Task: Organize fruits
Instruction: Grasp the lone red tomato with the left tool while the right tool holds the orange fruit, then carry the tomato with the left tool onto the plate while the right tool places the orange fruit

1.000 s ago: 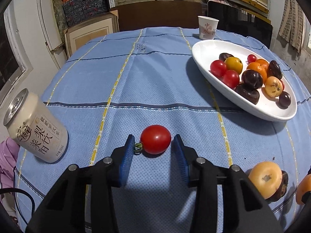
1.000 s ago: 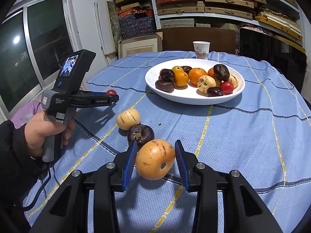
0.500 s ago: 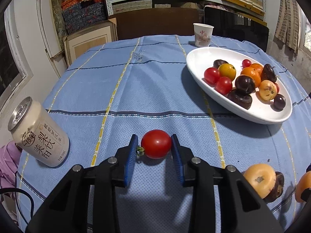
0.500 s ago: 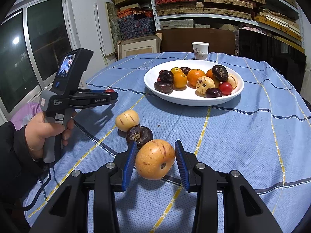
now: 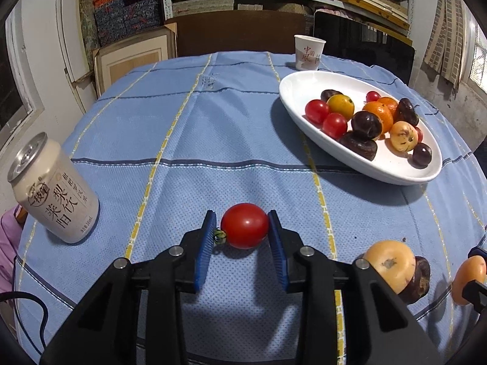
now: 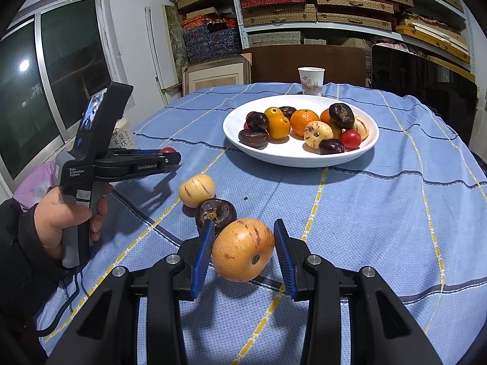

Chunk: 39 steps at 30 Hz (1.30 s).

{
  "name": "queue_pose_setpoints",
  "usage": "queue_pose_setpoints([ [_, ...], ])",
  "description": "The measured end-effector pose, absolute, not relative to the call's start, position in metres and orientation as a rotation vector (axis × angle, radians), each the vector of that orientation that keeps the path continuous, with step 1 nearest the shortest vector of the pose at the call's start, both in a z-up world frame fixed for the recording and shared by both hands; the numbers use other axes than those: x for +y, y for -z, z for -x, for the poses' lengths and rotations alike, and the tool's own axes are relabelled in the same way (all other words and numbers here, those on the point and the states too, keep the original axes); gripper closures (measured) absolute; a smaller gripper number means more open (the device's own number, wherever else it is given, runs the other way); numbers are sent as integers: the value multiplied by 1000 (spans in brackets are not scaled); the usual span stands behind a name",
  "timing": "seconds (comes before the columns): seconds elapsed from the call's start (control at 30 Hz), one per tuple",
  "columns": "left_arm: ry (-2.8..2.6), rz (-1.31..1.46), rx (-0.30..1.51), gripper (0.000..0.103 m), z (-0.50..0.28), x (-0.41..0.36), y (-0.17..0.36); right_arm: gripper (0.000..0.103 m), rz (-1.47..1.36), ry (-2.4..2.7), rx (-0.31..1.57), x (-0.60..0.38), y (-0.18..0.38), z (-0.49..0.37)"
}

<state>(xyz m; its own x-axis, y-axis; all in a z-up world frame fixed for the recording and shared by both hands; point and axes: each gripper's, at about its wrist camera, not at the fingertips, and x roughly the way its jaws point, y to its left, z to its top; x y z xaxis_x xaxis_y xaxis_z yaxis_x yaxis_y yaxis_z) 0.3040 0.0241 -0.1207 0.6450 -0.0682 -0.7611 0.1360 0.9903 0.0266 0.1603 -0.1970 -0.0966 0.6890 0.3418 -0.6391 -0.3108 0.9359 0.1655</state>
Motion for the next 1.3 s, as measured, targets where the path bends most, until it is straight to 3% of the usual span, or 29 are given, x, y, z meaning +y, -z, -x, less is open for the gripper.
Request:
queue_pose_setpoints([
  [0.13, 125, -64, 904, 66, -311, 27, 127, 62, -45, -368, 726, -197, 96, -161],
  [0.2, 118, -58, 910, 51, -313, 28, 128, 62, -46, -370, 726, -197, 97, -161],
  [0.27, 114, -50, 915, 48, -315, 29, 129, 62, -45, -369, 727, -198, 97, -161],
  [0.33, 114, -54, 914, 48, -316, 28, 129, 62, -46, -366, 729, -198, 97, -161],
  [0.37, 117, -54, 910, 55, -315, 28, 128, 62, -46, -366, 731, -198, 97, -161],
  [0.4, 120, -55, 904, 70, -314, 28, 128, 62, -46, -366, 733, -198, 98, -162],
  [0.87, 194, -35, 807, 70, -263, 25, 95, 62, -39, -377, 716, -200, 94, -152],
  [1.07, 229, -38, 807, 70, -248, 16, 97, 61, 32, -398, 932, -194, 121, -169],
  [1.17, 238, -31, 801, 70, -246, 16, 97, 55, 115, -389, 923, -182, 120, -165],
  [1.3, 251, -9, 795, 70, -246, 21, 96, 54, 104, -390, 917, -181, 119, -167],
])
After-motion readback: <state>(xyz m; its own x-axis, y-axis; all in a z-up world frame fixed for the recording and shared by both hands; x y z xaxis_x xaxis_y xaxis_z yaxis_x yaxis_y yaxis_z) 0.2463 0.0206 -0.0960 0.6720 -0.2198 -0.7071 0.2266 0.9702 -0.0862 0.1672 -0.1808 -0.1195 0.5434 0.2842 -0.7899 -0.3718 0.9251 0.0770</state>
